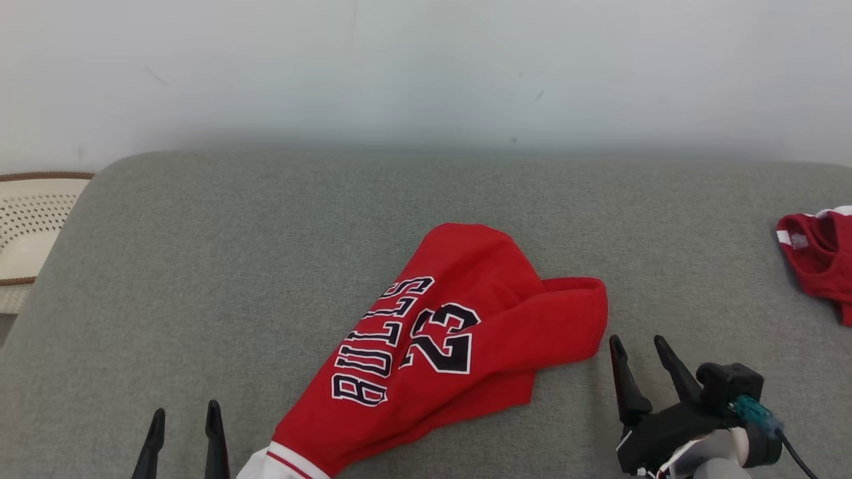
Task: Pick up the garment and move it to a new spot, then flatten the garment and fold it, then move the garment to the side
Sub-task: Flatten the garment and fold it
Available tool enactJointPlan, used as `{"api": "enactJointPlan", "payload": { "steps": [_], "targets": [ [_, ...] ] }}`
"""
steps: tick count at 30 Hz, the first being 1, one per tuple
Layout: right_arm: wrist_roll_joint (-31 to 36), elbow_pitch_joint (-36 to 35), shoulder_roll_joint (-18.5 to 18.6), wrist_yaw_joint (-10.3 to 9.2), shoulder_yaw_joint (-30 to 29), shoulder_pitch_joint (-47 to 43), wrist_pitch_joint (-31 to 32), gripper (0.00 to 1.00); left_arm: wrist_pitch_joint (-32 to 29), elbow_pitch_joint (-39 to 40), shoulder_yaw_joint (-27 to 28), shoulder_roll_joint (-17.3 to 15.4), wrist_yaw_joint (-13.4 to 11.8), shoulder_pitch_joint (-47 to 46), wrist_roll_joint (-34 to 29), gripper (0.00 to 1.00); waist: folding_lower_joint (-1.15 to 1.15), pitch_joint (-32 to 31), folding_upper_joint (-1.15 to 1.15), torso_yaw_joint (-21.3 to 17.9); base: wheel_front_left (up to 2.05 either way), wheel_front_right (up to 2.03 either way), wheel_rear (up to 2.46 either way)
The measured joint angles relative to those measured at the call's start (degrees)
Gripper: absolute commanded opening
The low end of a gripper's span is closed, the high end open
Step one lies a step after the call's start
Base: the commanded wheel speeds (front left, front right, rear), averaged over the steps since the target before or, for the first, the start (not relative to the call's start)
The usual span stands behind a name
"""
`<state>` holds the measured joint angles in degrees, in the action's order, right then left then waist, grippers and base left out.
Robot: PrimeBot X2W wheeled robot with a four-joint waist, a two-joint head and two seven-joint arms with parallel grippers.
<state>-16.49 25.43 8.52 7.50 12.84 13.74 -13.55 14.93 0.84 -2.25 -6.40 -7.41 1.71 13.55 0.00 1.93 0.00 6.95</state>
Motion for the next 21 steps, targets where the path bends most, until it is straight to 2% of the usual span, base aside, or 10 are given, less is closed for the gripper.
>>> {"api": "enactJointPlan", "payload": {
  "steps": [5, 9, 16, 17, 18, 19, 21],
  "targets": [
    [-4.7, 4.9, 0.7, 0.0, 2.4, 3.4, 1.6, 1.0, 0.0, -0.4, 0.3, 0.9, 1.3, -0.6, -0.7, 1.0, 0.0, 0.3, 0.0, 1.3, 0.0, 0.0, 0.0],
    [-6.8, 9.0, 2.8, 0.0, 4.4, 6.3, 1.9, 1.0, 0.0, -0.6, 0.4, 1.6, 1.8, -0.6, -1.4, 1.0, 0.0, 0.7, 0.0, 2.7, 0.0, 0.0, 0.0],
    [-10.2, 16.8, 4.1, 0.0, 8.1, 10.9, 2.8, 1.0, 0.0, -1.4, 1.0, 2.3, 2.9, -1.5, -1.7, 1.0, 0.0, 1.8, 0.0, 5.3, 0.0, 0.0, 0.0],
    [-11.3, 19.2, 4.4, 0.0, 9.0, 11.9, 3.4, 0.66, 0.0, -1.6, 1.0, 2.5, 3.3, -1.8, -1.9, 1.0, 0.0, 2.2, 0.0, 6.0, 0.0, 0.0, 0.0],
    [-11.9, 20.0, 4.4, 0.0, 9.8, 12.3, 3.5, 0.2, 0.0, -1.8, 1.1, 2.6, 3.3, -1.8, -2.0, 1.0, 0.0, 2.3, 0.0, 6.3, 0.0, 0.0, 0.0],
    [-12.3, 20.5, 4.4, 0.0, 10.2, 12.7, 3.2, 0.0, 0.0, -1.9, 1.2, 2.7, 3.4, -1.8, -2.0, 1.0, 0.0, 2.5, 0.0, 6.5, 0.0, 0.0, 0.0],
    [-12.9, 20.9, 4.5, 0.0, 11.2, 13.7, 1.9, 0.0, 0.0, -2.2, 1.5, 2.8, 3.7, -2.0, -2.0, 1.0, 0.0, 2.8, 0.0, 6.9, 0.0, 0.0, 0.0]
  ]
}}
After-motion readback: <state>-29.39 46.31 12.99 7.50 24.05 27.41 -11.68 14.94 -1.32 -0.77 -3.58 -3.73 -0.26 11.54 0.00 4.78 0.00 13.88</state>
